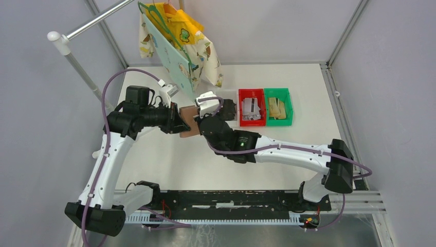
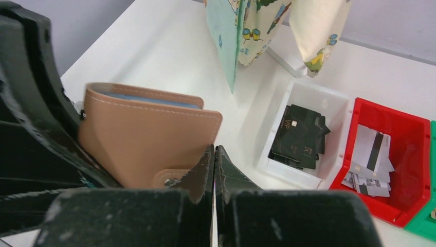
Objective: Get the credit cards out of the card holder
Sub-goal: Open the card holder.
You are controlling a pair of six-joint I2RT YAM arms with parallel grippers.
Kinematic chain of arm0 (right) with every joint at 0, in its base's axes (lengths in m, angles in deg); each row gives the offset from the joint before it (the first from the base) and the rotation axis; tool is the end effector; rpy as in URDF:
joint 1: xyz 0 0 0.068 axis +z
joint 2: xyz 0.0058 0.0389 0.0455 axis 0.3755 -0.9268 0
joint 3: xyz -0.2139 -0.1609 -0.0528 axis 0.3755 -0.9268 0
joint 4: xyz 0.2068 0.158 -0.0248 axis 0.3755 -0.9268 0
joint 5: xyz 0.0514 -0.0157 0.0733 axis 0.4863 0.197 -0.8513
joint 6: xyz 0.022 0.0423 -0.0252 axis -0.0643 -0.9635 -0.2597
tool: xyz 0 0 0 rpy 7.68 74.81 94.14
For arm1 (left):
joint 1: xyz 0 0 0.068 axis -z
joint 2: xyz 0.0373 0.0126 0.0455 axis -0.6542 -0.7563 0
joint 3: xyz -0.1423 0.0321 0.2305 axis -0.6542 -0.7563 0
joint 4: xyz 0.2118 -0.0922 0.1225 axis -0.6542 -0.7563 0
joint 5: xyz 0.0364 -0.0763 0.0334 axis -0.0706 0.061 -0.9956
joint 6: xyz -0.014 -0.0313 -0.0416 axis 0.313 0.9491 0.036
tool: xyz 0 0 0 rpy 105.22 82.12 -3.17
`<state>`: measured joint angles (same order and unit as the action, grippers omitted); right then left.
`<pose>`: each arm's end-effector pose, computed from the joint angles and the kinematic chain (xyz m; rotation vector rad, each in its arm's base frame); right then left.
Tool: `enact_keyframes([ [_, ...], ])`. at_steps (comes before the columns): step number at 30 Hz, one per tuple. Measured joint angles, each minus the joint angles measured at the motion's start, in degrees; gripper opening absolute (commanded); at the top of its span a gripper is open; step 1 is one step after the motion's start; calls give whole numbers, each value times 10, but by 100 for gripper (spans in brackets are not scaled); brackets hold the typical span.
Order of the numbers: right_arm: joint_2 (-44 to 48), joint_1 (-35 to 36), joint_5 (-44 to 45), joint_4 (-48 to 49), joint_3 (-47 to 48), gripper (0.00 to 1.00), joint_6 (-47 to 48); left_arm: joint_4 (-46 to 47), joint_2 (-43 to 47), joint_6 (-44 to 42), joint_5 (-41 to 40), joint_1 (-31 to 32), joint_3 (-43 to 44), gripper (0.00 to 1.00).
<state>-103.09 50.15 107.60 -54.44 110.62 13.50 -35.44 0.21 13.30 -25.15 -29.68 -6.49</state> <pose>0.1392 0.3480 0.3599 -0.2837 1.7422 0.3731 0.1832 -0.0605 0.3677 0.5560 2.2585 -0.9755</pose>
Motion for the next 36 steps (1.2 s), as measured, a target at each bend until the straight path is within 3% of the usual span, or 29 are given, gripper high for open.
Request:
enact_keyframes([
  [6,47,-2,3,38,-66,1,-10,-4,7,-9,10,2,11,2],
  [7,56,-3,4,49,-80,6,-12,-6,9,-9,12,2,11,2],
  [12,96,-3,-8,92,-129,53,-16,-9,13,-12,15,2,11,2],
  [17,92,-3,-37,84,-107,68,-50,-10,13,-14,15,2,11,2],
  [26,62,-3,-82,48,-38,63,-106,-2,13,-13,14,2,11,2],
  [36,34,-1,-89,8,-12,44,-128,14,13,-13,-7,2,11,2],
])
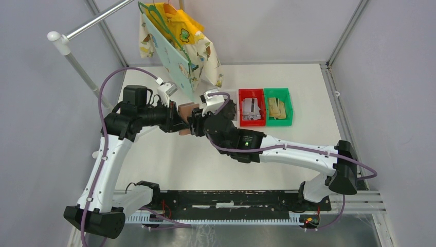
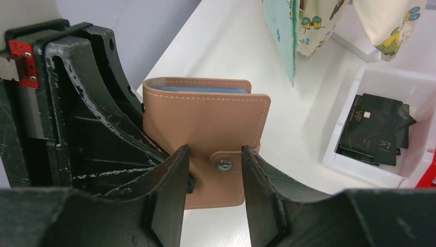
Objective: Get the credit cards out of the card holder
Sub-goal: Open the card holder.
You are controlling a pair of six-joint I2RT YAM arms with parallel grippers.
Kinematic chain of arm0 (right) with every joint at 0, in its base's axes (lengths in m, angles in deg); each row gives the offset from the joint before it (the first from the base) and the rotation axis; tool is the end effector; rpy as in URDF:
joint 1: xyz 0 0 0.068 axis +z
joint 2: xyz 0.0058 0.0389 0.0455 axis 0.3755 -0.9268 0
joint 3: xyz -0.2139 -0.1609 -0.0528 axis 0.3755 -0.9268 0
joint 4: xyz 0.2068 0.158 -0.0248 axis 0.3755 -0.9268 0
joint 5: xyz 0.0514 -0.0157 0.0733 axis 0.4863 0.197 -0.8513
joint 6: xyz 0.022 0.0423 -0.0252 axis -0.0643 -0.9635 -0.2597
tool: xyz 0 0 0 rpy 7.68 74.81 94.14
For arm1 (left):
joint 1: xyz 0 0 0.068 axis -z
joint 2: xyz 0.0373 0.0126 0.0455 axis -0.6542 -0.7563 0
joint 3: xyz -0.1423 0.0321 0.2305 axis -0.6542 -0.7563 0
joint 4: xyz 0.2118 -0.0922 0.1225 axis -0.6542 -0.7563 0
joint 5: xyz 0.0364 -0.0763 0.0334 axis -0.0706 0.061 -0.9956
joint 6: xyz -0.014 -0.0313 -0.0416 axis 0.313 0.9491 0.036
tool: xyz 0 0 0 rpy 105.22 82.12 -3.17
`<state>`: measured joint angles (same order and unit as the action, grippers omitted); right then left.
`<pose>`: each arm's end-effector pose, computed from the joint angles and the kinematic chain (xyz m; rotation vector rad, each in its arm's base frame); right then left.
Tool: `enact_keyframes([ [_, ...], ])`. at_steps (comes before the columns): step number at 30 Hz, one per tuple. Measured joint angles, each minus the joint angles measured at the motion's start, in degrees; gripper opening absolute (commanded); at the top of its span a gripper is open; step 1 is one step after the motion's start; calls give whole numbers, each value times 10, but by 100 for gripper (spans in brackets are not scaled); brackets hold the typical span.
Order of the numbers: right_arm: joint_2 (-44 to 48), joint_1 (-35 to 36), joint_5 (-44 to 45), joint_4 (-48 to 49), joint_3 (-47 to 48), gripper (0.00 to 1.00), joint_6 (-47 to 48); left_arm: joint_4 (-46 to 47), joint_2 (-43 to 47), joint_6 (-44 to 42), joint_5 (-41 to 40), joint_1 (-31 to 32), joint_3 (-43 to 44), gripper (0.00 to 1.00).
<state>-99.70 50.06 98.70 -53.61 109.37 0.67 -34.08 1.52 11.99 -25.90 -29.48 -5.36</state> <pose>0.1324 0.3384 0.3734 -0.1752 1.7824 0.6985 0.1785 -0.0599 0.3789 0.5957 2.1865 -0.9326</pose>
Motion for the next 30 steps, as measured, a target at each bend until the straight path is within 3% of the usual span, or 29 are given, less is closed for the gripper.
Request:
enact_keyframes([
  [9,0,0,7,-16,0,40,-11,9,0,1,-3,0,7,2],
  [18,-16,5,34,-45,23,19,-21,14,0,2,-8,0,9,2],
  [24,-16,7,48,-45,24,0,-21,18,0,7,-8,0,9,2],
  [30,-9,12,69,-14,6,0,-10,27,0,8,-8,0,9,2],
])
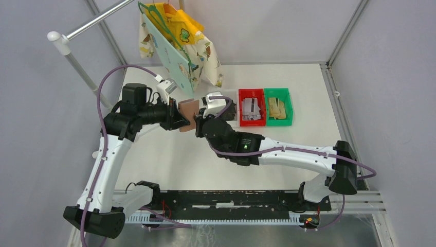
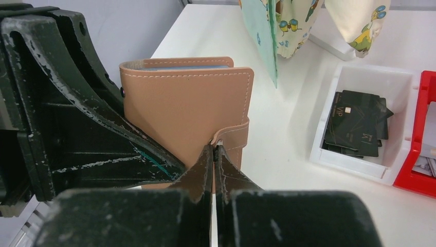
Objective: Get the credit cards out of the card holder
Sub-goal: Open the card holder.
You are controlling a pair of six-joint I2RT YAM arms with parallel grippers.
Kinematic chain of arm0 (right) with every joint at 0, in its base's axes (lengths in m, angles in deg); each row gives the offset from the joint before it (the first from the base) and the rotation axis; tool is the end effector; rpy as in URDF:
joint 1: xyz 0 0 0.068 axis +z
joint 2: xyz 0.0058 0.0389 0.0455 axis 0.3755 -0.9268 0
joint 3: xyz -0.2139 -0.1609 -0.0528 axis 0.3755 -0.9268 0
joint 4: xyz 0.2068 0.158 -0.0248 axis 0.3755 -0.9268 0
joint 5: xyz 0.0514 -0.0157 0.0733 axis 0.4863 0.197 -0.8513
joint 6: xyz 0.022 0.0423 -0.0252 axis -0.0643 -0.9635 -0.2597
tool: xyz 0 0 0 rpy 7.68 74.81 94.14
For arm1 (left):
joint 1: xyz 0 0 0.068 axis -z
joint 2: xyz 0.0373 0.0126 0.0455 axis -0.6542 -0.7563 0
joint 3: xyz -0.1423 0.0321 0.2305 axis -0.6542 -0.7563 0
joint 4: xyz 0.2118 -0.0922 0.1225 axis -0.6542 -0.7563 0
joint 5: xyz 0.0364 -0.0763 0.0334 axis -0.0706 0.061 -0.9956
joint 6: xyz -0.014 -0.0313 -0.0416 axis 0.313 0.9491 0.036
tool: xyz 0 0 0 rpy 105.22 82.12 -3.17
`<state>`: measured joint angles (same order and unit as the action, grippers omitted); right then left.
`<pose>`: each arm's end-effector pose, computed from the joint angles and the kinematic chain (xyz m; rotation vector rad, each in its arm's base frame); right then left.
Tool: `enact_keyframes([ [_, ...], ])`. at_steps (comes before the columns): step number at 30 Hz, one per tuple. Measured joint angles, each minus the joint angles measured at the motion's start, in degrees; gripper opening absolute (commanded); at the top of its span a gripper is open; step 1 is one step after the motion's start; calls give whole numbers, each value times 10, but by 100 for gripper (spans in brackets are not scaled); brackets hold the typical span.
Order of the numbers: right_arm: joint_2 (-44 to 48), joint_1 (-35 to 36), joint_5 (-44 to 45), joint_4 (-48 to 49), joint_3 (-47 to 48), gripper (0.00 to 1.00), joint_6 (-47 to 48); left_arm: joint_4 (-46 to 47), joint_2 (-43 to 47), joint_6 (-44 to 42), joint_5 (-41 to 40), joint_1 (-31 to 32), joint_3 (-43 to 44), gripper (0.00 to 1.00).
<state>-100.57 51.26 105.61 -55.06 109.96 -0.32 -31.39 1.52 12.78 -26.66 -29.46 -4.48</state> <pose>0.1286 0.3407 0.3700 -0.1036 1.7785 0.6061 0.1812 -0.0601 0.3869 0.5903 2.1362 -0.9084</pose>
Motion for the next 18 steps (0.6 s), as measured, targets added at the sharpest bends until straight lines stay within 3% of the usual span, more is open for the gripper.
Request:
enact_keyframes([
  [11,33,5,5,63,-56,0,8,3,0,3,13,4,0,2],
  [18,51,-8,65,63,-85,0,26,-1,9,7,18,3,6,2],
])
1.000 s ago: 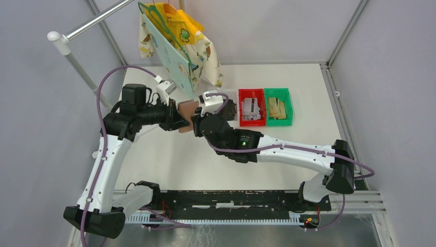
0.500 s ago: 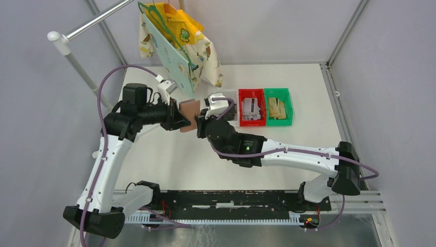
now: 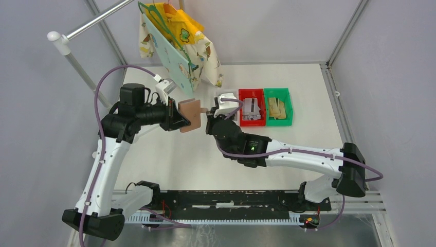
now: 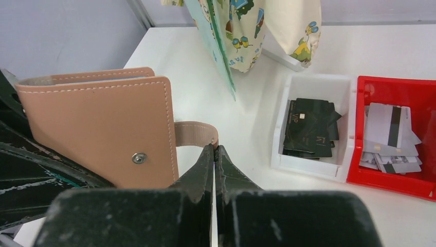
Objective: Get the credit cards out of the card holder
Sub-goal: Open the card holder.
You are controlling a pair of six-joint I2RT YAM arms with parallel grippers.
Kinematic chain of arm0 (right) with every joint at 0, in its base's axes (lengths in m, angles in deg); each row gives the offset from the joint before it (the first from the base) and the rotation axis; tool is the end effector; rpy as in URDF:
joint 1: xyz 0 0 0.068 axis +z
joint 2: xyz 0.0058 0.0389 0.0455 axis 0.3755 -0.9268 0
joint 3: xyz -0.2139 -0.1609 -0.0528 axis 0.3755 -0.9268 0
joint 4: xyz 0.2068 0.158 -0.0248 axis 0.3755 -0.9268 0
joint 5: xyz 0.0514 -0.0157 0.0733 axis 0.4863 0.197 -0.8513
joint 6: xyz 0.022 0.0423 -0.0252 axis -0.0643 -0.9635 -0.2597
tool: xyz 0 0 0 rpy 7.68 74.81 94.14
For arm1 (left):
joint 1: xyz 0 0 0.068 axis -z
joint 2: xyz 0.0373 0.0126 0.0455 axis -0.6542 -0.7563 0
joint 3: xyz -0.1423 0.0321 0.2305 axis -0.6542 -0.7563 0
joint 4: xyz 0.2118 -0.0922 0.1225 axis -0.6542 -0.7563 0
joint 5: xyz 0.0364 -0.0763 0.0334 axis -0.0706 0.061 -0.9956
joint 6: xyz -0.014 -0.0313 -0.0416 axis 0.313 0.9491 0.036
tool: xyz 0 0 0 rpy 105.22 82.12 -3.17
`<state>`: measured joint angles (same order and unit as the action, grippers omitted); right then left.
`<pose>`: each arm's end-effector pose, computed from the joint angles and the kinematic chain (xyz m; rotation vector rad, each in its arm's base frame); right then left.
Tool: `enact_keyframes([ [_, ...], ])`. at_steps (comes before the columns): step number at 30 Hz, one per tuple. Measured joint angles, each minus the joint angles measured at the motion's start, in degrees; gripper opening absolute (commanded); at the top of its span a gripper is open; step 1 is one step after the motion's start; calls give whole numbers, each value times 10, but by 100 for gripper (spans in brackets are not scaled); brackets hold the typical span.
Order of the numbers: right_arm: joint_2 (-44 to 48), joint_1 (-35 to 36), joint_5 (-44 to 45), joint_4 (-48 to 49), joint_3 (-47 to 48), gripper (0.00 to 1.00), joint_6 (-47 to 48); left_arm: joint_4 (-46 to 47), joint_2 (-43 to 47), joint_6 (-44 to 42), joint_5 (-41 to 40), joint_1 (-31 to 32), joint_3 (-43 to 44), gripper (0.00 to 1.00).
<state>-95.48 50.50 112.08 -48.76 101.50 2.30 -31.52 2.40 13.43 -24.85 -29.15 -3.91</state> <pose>0.1282 0.3146 0.3592 -0.0163 1.7167 0.5145 0.1753 -0.0608 0.3928 0.6064 2.1077 -0.9465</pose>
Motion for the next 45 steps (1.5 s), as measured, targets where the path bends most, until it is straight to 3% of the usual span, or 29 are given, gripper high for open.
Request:
enact_keyframes([
  [4,6,0,7,2,-7,0,8,0,4,2,2,0,3,2],
  [5,9,0,4,2,-11,5,9,0,5,2,2,0,3,2],
  [10,47,-31,-74,-18,-25,56,19,-1,10,1,7,0,3,2],
  [18,180,-172,-346,-52,-90,90,24,-16,16,-33,33,0,6,2],
  [24,240,-177,-526,5,-156,93,23,-10,18,-41,66,0,6,2],
  [29,239,-176,-600,96,-233,94,-3,32,26,-25,97,0,6,2],
  [38,201,-176,-631,337,-299,92,-106,147,33,89,145,0,6,2],
  [45,158,-176,-590,539,-337,91,-209,185,41,140,170,0,6,2],
])
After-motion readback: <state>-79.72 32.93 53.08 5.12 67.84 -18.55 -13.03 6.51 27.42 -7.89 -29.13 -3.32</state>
